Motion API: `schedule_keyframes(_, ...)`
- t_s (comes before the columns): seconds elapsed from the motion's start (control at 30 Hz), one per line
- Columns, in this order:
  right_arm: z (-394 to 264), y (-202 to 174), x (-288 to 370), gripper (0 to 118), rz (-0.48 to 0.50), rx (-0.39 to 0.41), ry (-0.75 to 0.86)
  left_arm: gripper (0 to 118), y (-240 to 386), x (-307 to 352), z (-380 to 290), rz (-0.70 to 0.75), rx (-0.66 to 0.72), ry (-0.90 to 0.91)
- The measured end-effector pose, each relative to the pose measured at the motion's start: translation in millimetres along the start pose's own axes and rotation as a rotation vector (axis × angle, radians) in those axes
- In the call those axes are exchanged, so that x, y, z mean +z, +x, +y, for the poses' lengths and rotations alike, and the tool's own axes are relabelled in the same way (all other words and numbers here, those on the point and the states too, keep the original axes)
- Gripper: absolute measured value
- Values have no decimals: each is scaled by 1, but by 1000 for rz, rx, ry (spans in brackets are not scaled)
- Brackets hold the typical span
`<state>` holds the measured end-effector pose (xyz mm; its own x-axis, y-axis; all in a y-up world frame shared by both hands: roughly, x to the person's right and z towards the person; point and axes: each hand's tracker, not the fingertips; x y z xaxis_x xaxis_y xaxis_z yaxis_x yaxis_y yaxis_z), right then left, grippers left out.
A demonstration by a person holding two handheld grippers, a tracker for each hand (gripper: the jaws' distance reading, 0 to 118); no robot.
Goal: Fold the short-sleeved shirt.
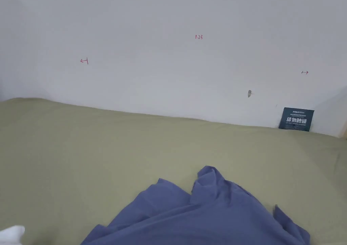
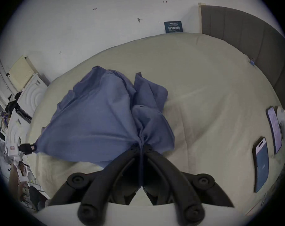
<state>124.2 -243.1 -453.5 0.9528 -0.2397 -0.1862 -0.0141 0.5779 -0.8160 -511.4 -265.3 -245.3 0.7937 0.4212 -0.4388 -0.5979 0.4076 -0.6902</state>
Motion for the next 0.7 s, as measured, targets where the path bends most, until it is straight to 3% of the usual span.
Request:
schedule_keyframes(0.1, -8, 5, -3, 7, -1, -74, 6, 0, -8, 0, -22, -35, 88, -19)
schedule_keyframes(0.13, -8, 10, -7, 14, 13, -97, 11, 2, -9, 1, -27, -52, 101, -18)
schedule_keyframes(0.17, -9, 12, -6, 37, 30, -103, 34, 9, -9, 3, -31, -60, 109, -10)
schedule_keyframes(0.2, -9, 13, -4, 72, 59, -107, 73, 34, -7, 6, -33, -75, 116, 13)
schedule_keyframes(0.27, -9, 10, 10, 76, 76, -111, 137, 95, -12, 15, -32, -99, 155, 82)
schedule_keyframes(0.3, -8, 7, 23, 76, 110, -113, 181, 108, -9, 24, -33, -129, 172, 121)
schedule_keyframes(0.4, -14, -22, 63, 76, 61, -14, 313, 108, 23, 60, -38, -150, 132, 288)
schedule_keyframes(0.53, -47, -84, 106, 76, -55, 139, 350, 108, 111, 91, -61, 16, -127, 425)
schedule_keyframes(0.63, -82, -121, 120, 74, -149, 206, 385, 105, 163, 88, -89, 73, -271, 460)
schedule_keyframes(0.67, -96, -131, 119, 74, -163, 228, 402, 98, 180, 86, -104, 100, -319, 486)
schedule_keyframes(0.7, -108, -140, 121, 72, -171, 246, 414, 75, 197, 83, -119, 131, -362, 484)
